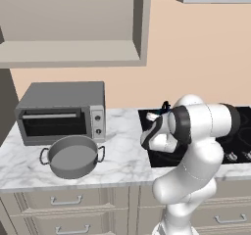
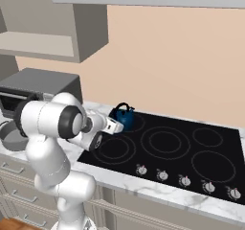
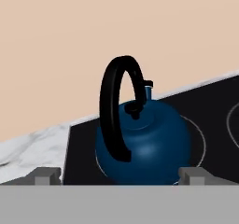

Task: Pick the kettle from the cabinet and place it on a stove burner. Then pick the pot from the counter and place it on another stove burner. Finally, turn both burners on.

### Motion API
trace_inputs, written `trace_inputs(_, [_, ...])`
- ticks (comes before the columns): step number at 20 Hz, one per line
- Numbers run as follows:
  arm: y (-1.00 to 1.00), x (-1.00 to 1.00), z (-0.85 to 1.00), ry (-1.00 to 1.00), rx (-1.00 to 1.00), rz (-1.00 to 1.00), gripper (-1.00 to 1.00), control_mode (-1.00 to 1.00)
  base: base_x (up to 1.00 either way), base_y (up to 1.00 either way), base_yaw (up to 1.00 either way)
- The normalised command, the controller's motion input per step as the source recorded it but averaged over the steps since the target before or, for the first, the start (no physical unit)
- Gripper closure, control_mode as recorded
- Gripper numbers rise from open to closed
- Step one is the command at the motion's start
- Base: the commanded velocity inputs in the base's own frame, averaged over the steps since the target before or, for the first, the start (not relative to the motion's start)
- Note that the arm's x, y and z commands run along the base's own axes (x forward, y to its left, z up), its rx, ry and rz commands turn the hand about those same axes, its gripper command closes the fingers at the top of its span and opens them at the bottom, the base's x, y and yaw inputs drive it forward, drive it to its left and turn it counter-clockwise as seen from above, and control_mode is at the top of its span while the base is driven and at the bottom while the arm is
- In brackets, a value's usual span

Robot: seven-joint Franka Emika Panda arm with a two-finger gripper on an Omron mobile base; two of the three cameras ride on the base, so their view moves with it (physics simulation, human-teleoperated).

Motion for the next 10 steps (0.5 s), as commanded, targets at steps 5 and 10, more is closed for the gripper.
trace_inputs(5, [0.21, -0.23, -0.02, -0.02, 0.00, 0.00, -1.00, -1.00, 0.00, 0.00, 0.00])
trace_inputs(10, [0.27, -0.17, 0.04, 0.00, 0.00, 0.00, -1.00, -1.00, 0.00, 0.00, 0.00])
